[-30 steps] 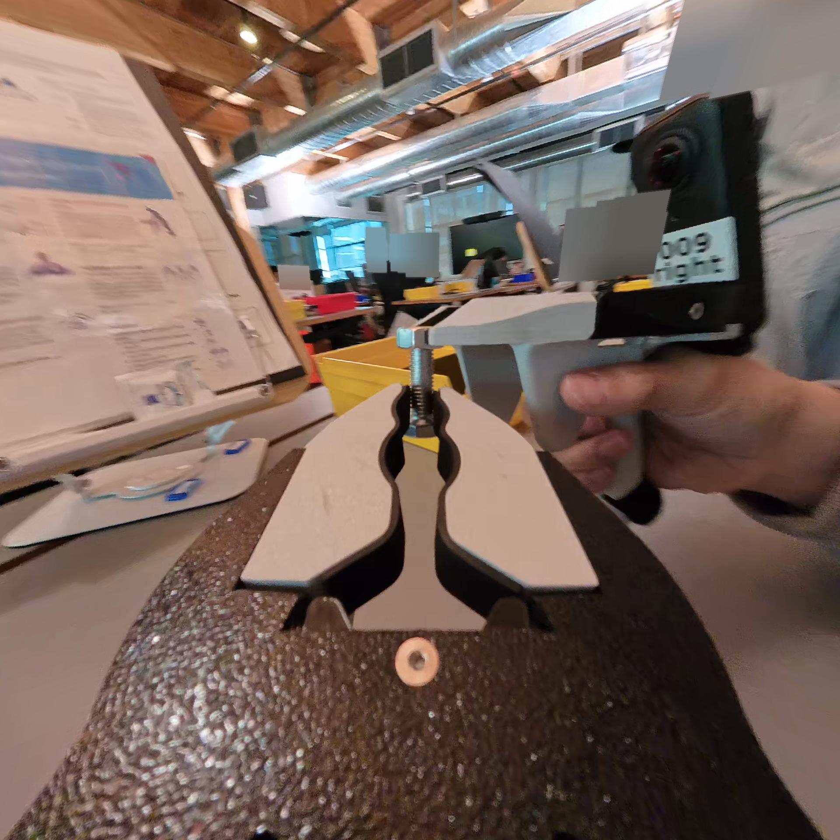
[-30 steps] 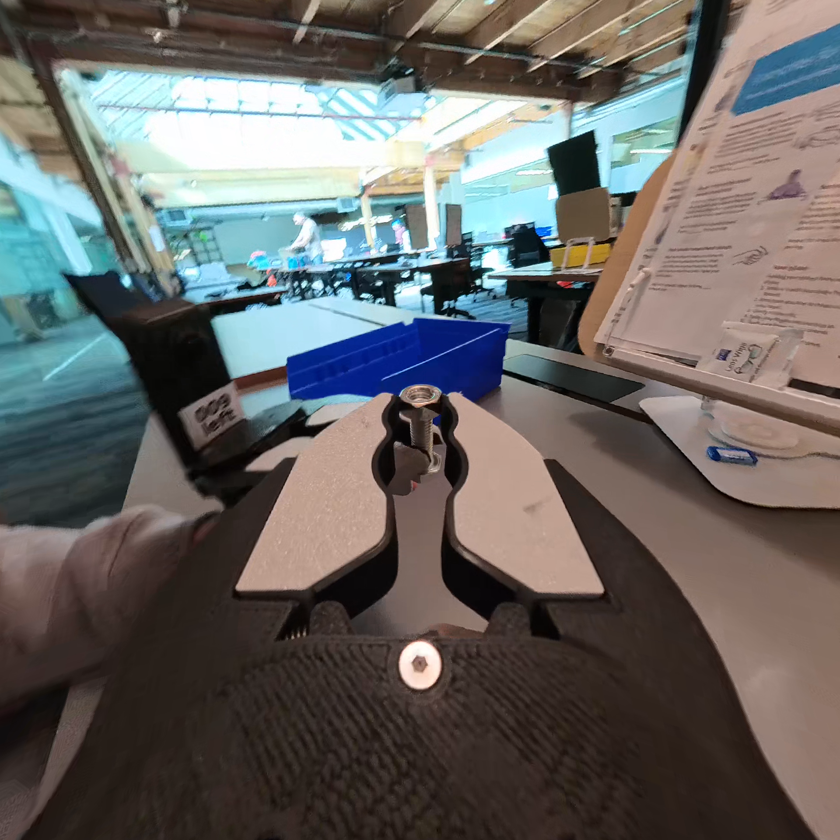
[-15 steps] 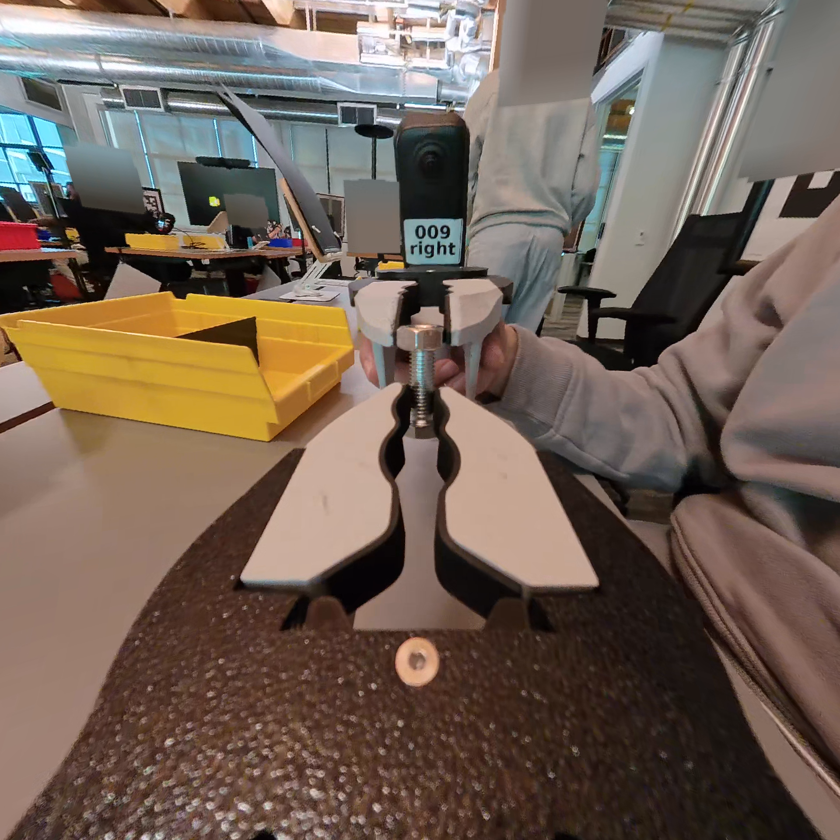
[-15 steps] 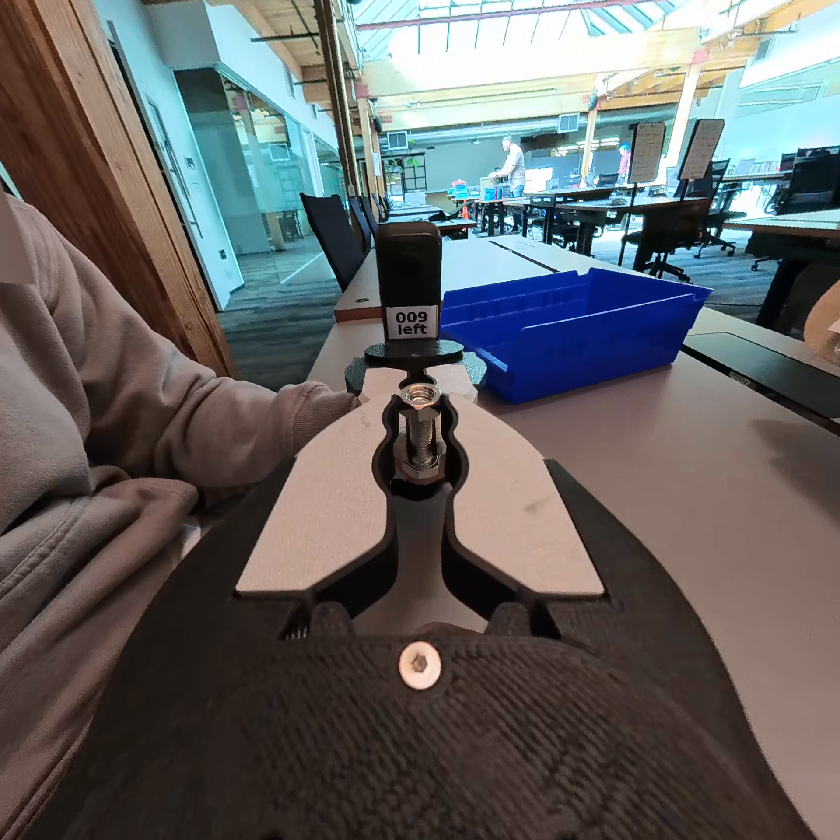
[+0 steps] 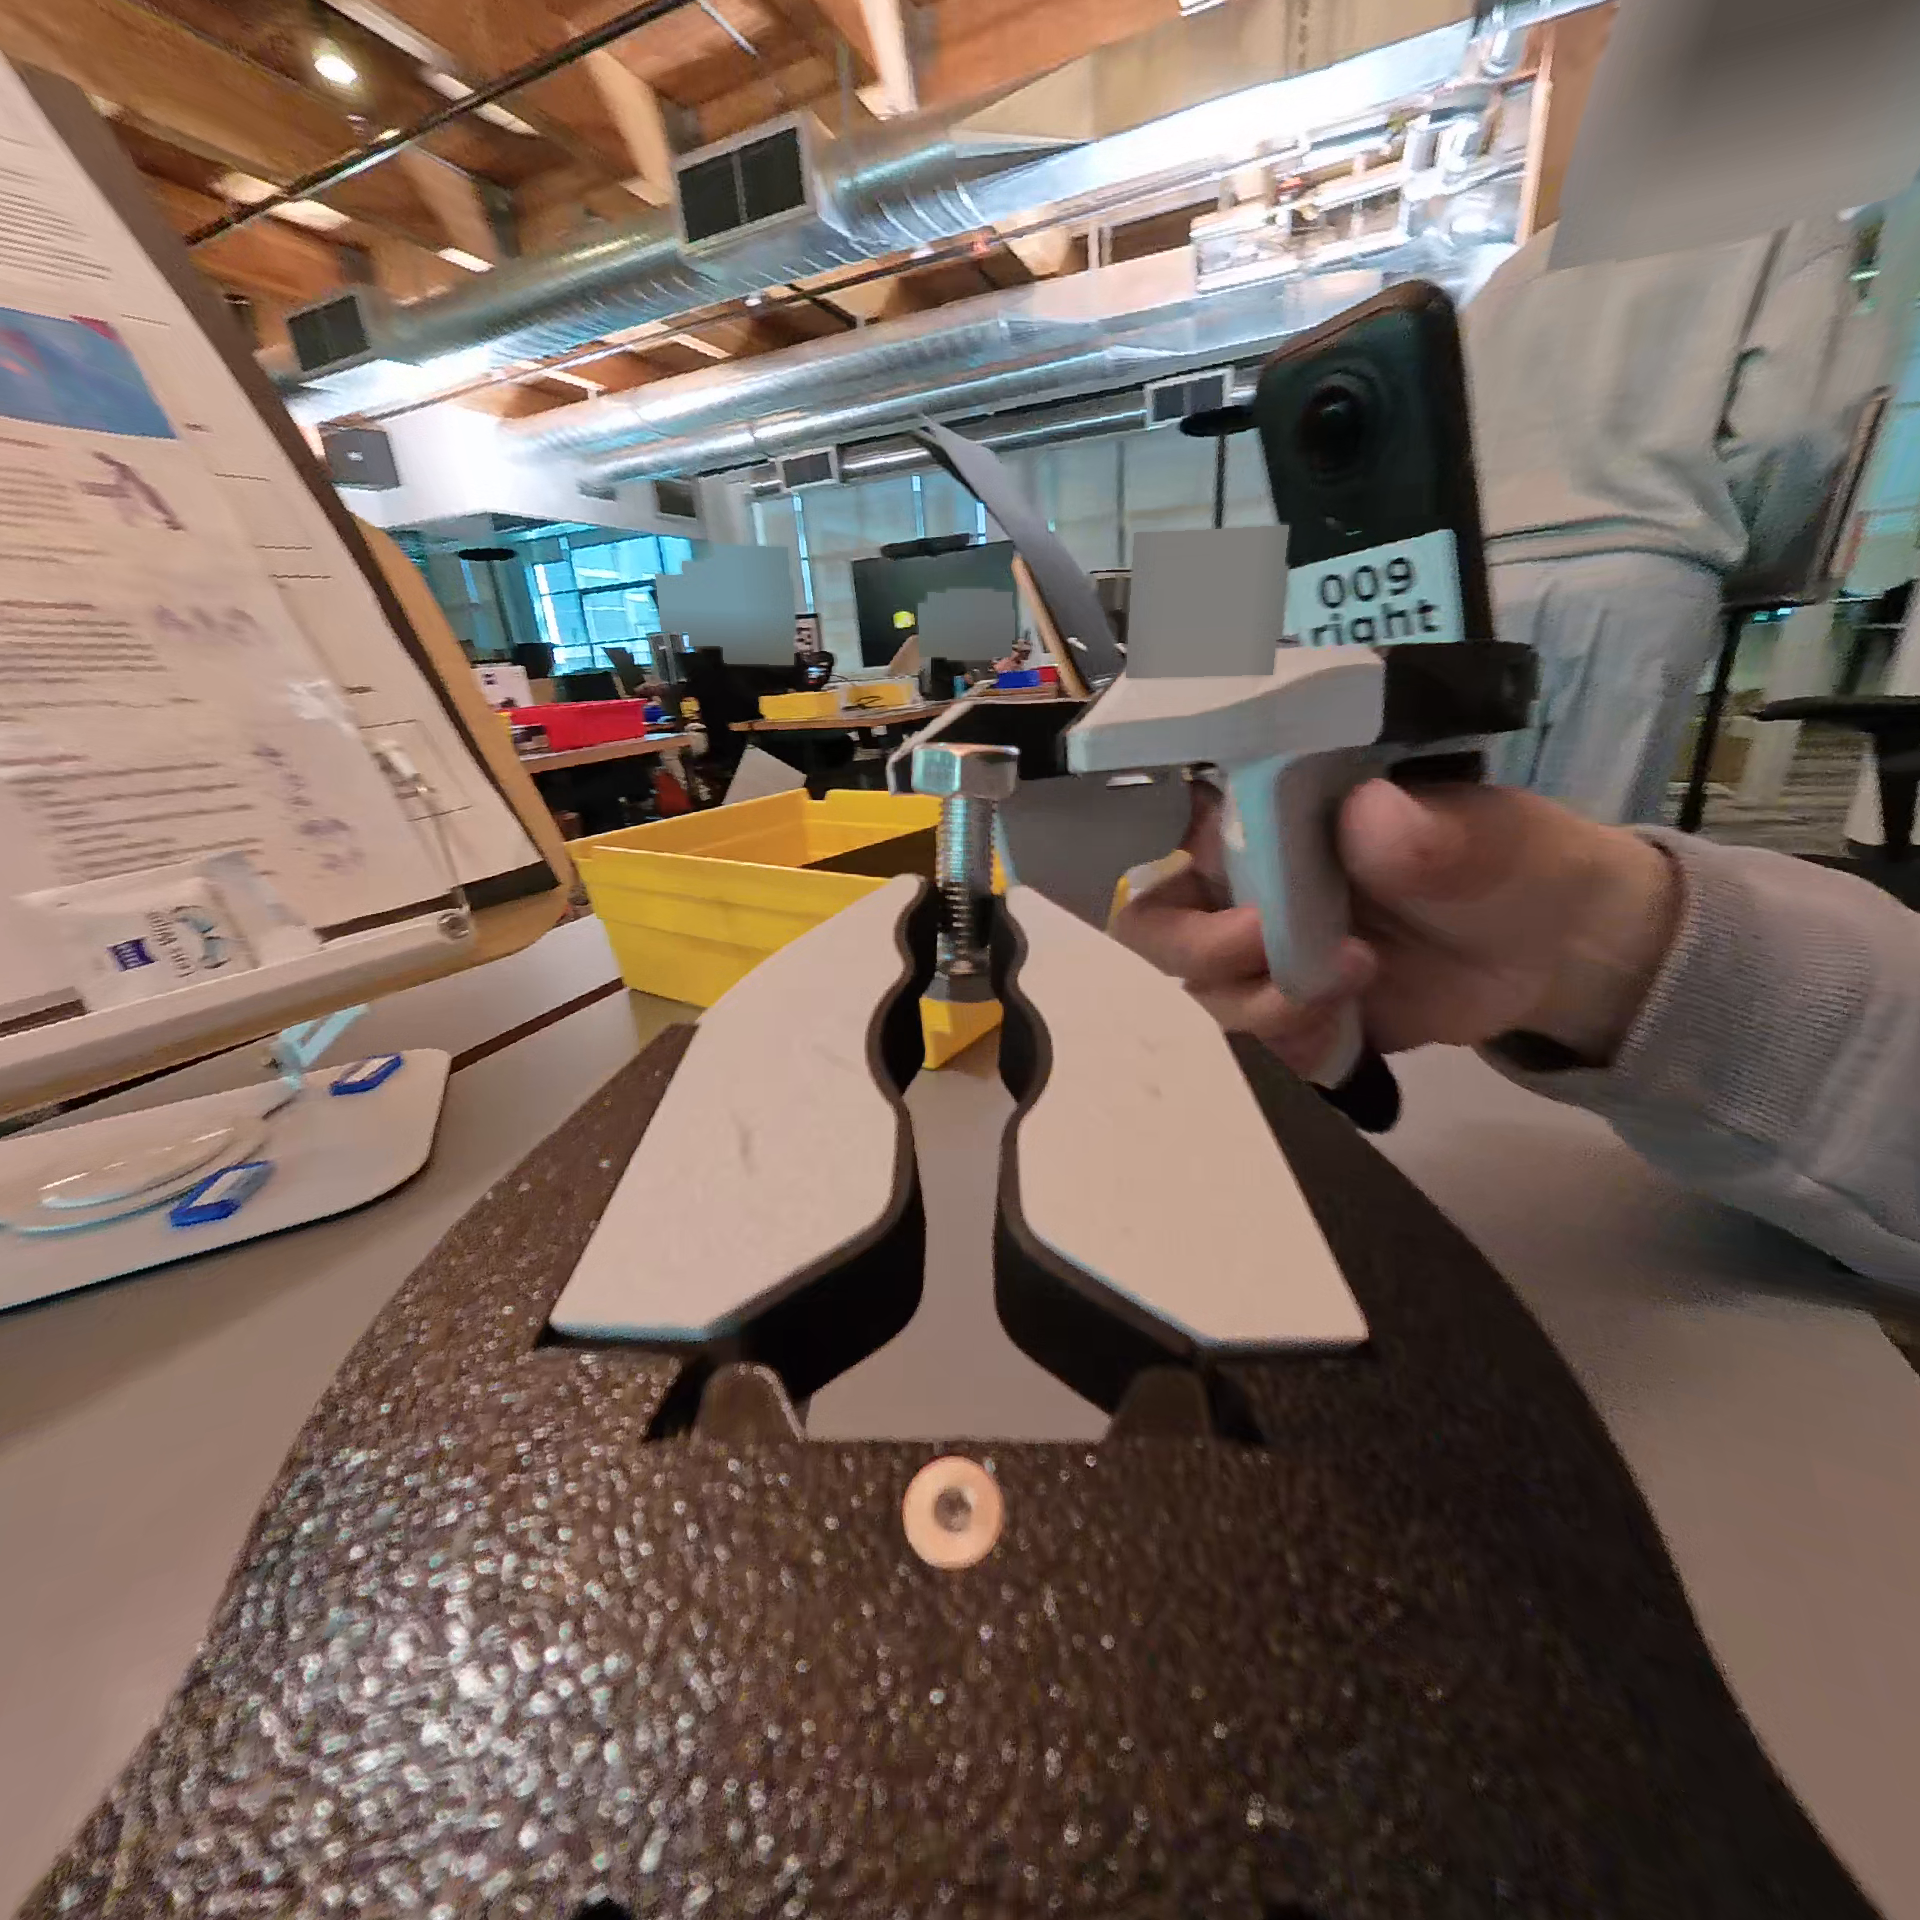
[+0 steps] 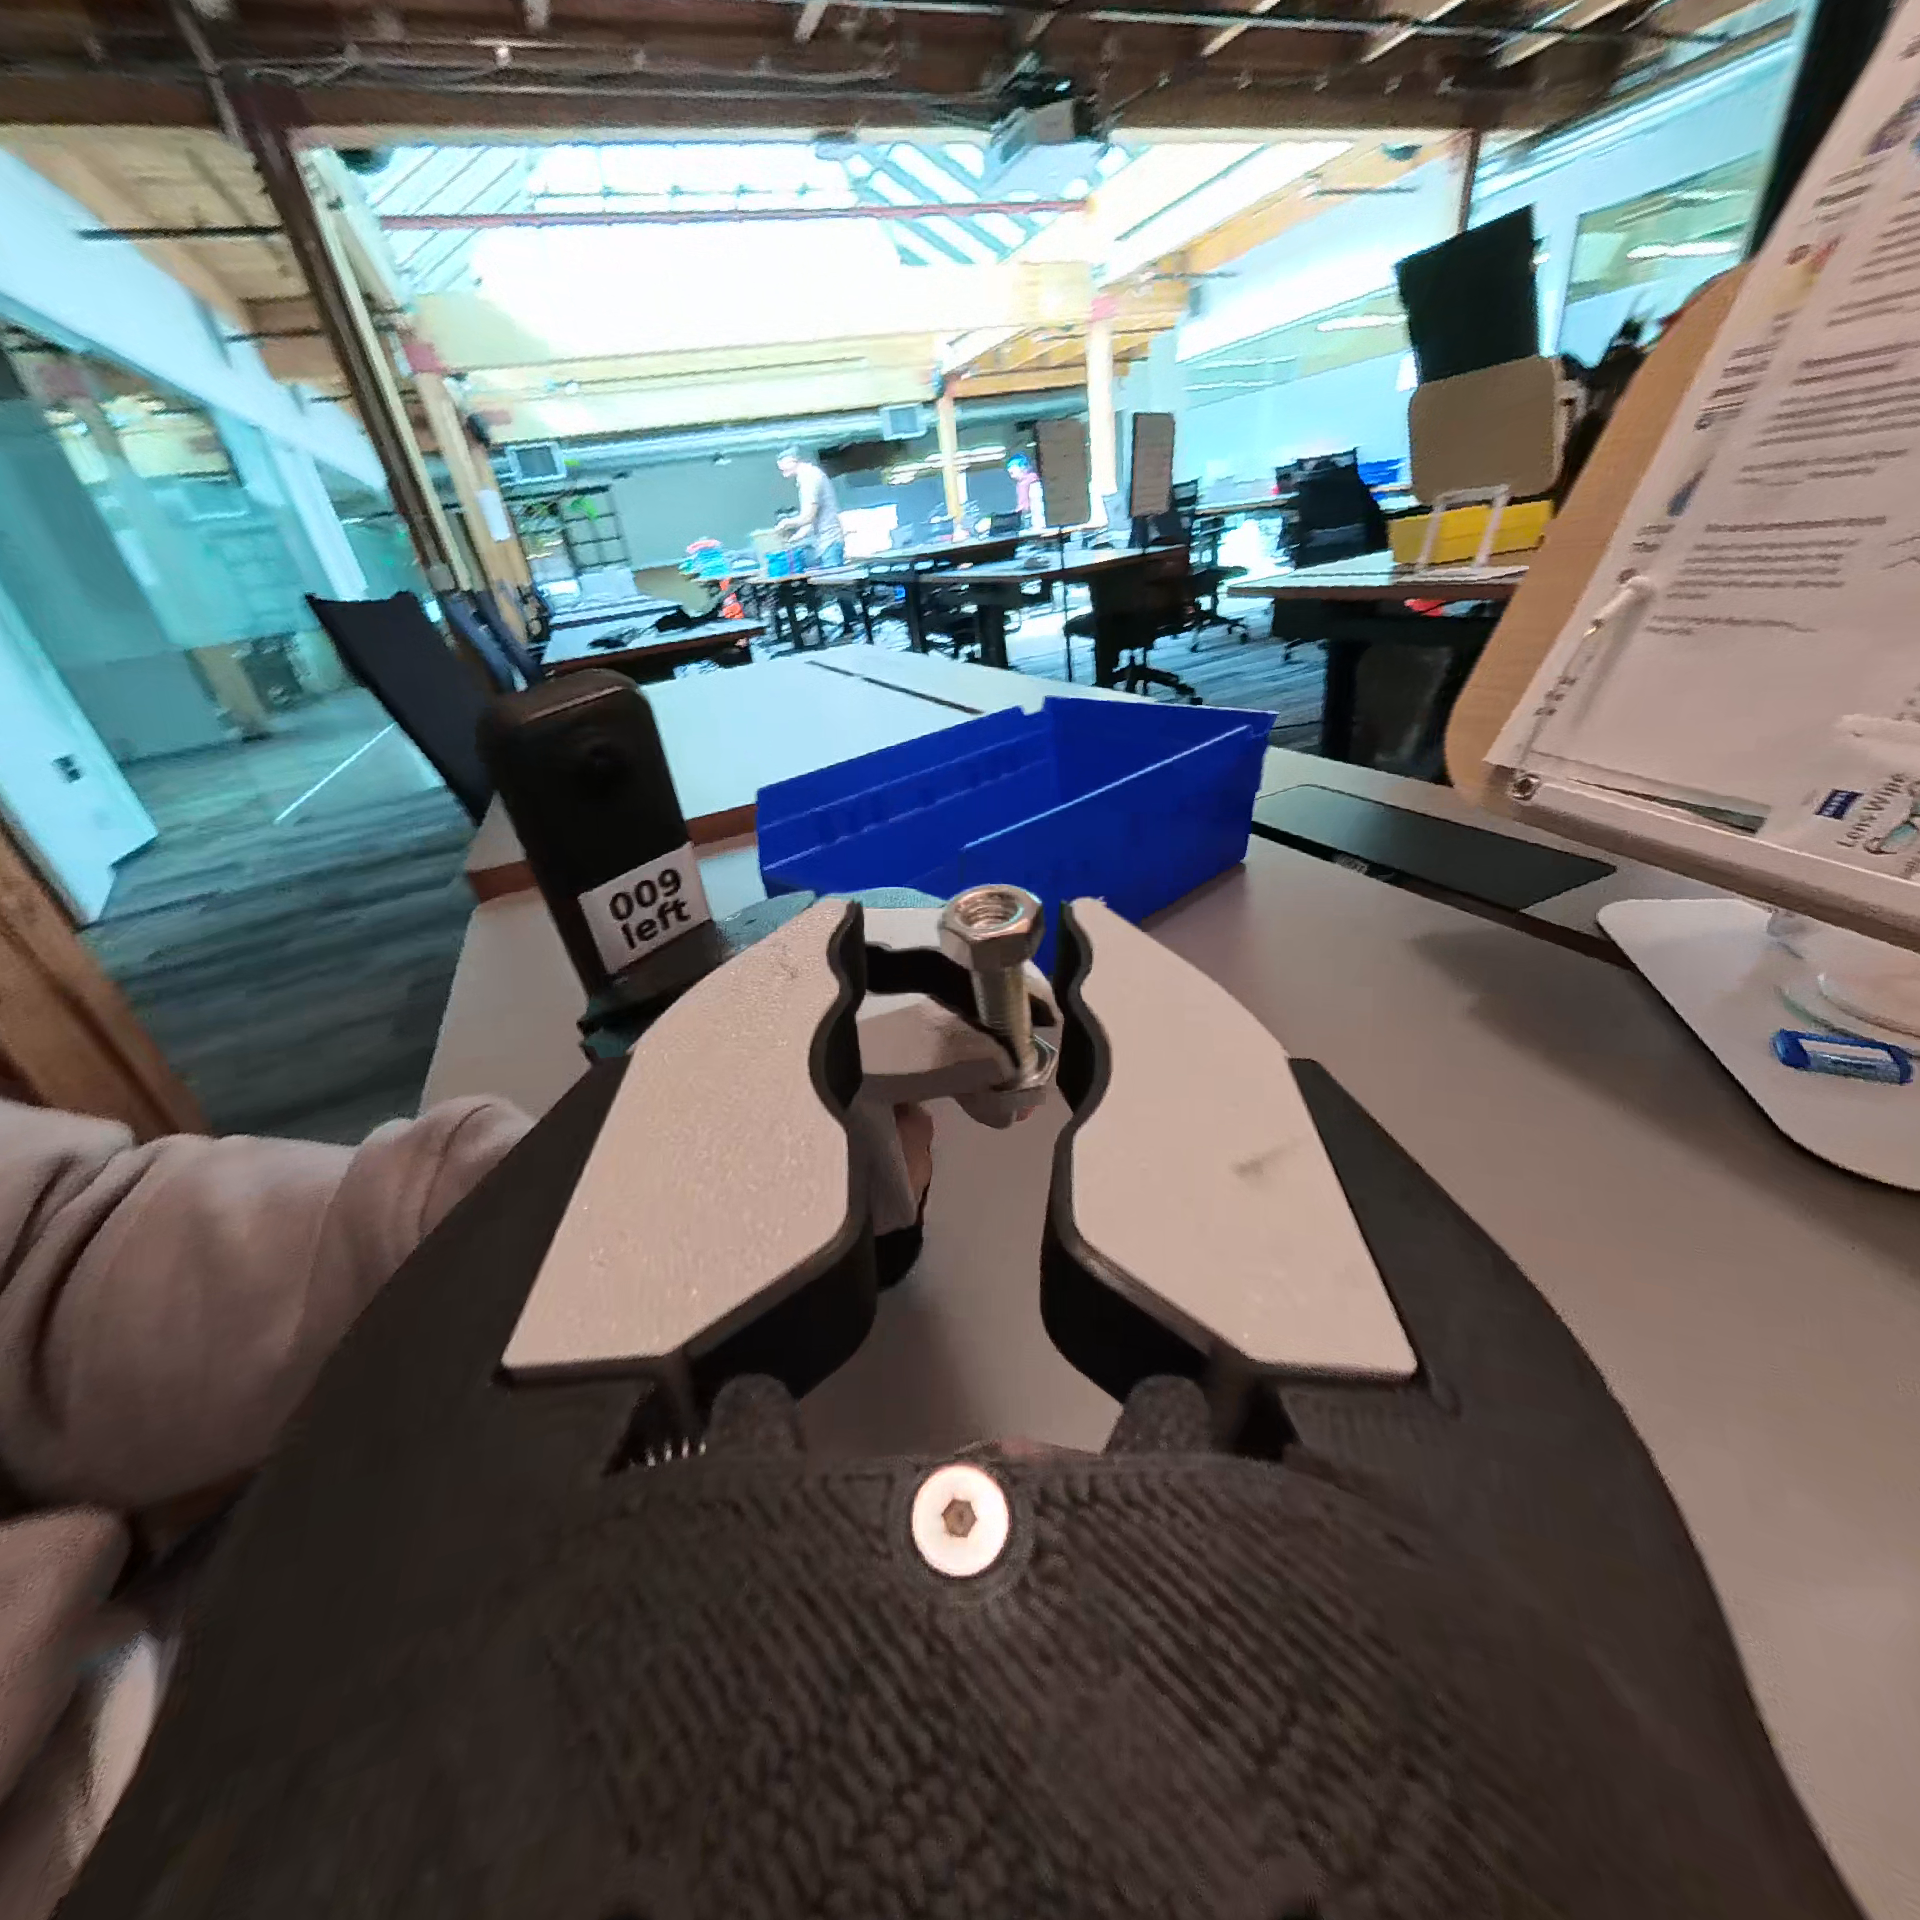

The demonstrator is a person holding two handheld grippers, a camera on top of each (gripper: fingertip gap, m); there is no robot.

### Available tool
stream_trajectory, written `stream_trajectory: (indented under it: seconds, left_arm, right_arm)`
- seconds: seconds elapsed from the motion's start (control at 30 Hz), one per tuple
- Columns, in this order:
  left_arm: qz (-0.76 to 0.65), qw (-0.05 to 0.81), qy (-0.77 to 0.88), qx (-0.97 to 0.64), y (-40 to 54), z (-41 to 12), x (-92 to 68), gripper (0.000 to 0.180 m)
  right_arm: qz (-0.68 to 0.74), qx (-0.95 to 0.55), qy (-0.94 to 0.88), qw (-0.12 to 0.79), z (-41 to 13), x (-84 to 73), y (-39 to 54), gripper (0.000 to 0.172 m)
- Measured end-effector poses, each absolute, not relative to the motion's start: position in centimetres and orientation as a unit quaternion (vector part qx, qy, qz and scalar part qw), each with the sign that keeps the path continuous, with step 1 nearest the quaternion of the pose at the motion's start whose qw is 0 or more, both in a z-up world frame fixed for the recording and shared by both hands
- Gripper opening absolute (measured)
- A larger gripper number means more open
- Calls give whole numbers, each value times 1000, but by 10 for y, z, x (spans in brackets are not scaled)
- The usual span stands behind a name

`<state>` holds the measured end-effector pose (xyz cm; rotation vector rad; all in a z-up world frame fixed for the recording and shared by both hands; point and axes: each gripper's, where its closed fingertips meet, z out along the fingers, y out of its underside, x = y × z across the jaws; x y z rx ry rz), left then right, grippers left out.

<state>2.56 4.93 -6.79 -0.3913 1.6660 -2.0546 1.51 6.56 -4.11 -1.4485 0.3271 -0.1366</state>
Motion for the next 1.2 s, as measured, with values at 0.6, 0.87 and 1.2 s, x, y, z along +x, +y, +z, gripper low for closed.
stream_trajectory:
  seconds: [0.6, 0.87, 1.2]
  left_arm:
    - [-755, 4, 655, 11, 24, -78, -36, 9]
    - [-745, 142, 648, -70, 34, -77, 2, 8]
    - [-719, 295, 602, -184, 59, -69, 38, 9]
  right_arm:
    - [111, -690, -68, 712, -52, -40, 42, 18]
    - [-27, -695, 29, 718, -50, 2, 43, 47]
    - [-158, -630, 145, 746, -35, 24, 63, 42]
